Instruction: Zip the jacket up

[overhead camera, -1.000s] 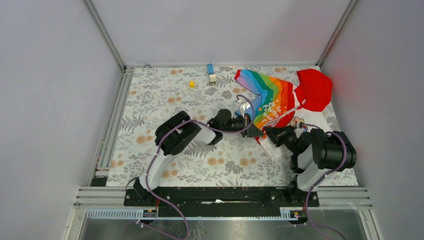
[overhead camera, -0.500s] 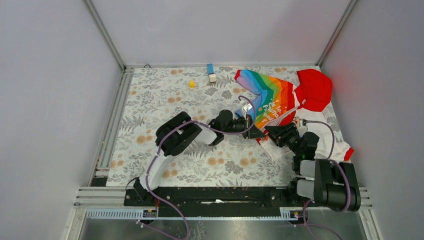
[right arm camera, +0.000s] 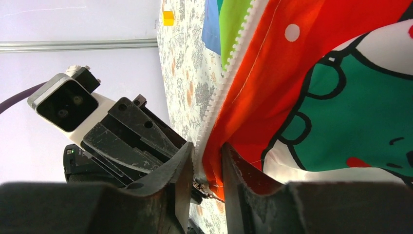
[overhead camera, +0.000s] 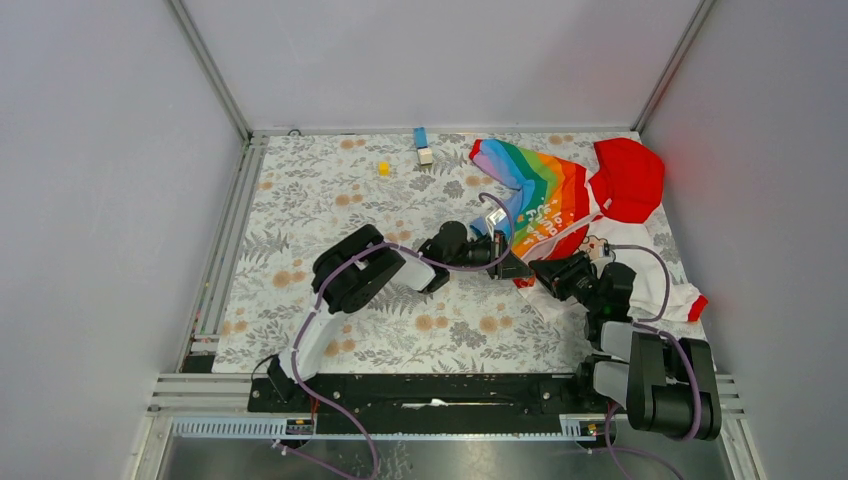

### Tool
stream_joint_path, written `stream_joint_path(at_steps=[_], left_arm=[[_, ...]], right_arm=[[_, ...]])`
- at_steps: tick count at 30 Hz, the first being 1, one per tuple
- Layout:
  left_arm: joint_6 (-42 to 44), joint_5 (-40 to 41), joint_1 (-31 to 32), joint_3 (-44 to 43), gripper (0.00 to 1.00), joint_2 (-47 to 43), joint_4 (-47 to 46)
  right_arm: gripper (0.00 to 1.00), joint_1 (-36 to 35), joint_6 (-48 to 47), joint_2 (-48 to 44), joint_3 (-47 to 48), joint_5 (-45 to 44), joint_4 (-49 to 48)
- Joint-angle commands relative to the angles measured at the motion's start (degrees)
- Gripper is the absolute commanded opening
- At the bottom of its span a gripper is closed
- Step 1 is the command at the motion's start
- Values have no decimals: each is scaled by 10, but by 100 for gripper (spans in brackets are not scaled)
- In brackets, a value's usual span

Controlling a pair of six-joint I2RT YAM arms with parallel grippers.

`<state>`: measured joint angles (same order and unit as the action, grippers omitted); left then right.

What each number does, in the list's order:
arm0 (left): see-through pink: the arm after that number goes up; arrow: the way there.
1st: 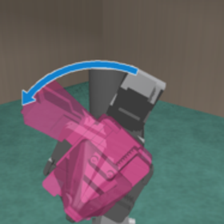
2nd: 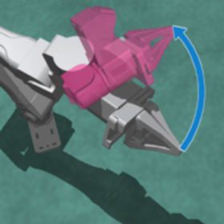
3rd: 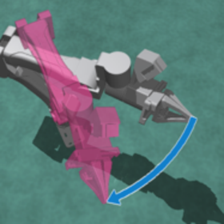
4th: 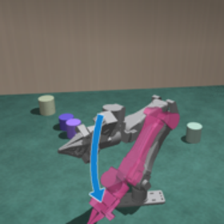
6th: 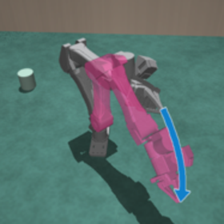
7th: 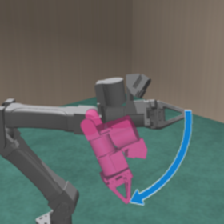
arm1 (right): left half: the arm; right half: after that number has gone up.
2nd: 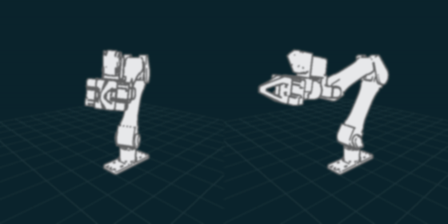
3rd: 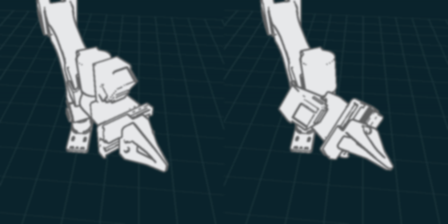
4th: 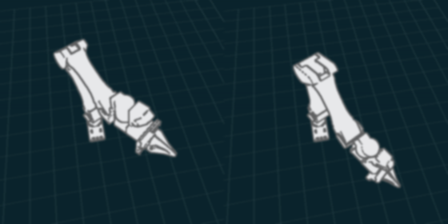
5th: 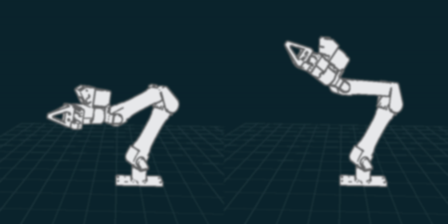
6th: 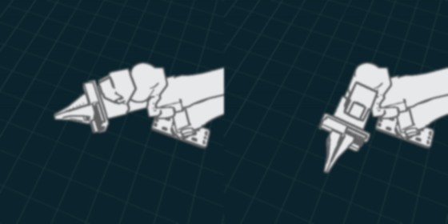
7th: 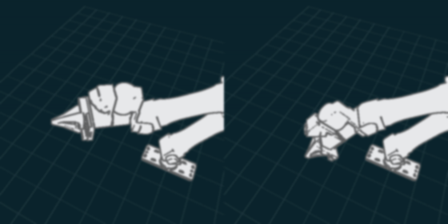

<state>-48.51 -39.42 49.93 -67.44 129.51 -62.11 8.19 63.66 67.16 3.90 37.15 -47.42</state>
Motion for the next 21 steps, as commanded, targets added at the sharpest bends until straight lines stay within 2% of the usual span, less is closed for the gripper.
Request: stream_joint_path(at_steps=[1,3,5,6,7,10,11,16,19,20,21], left_arm=[[0,3,3,-24,0,-6,-47],[5,5,5,-24,0,-6,-38],[13,11,5,-23,0,-9,-26],[17,14,5,-21,0,-11,-22],[22,17,5,-19,0,-15,-17],[43,29,6,-16,0,-28,14],[51,35,6,-12,4,-33,25],[62,56,-2,1,42,-79,82],[80,79,-14,-7,57,-110,175],[97,91,-16,-9,66,-120,212],[116,109,-16,-12,69,-131,247]], right_arm=[[30,-6,-8,-9,13,4,-12],[26,-6,-11,-19,17,0,1],[14,-7,-15,-26,22,-6,17],[4,-7,-19,-27,24,-10,23],[0,-7,-22,-24,26,-13,27],[0,-7,-26,-12,24,-13,14],[0,-7,-30,-10,23,-14,7],[0,-8,-100,-25,20,-34,17],[0,-10,-121,-34,17,-38,26],[0,-11,-125,-37,17,-38,28],[0,-12,-132,-44,20,-42,43]])
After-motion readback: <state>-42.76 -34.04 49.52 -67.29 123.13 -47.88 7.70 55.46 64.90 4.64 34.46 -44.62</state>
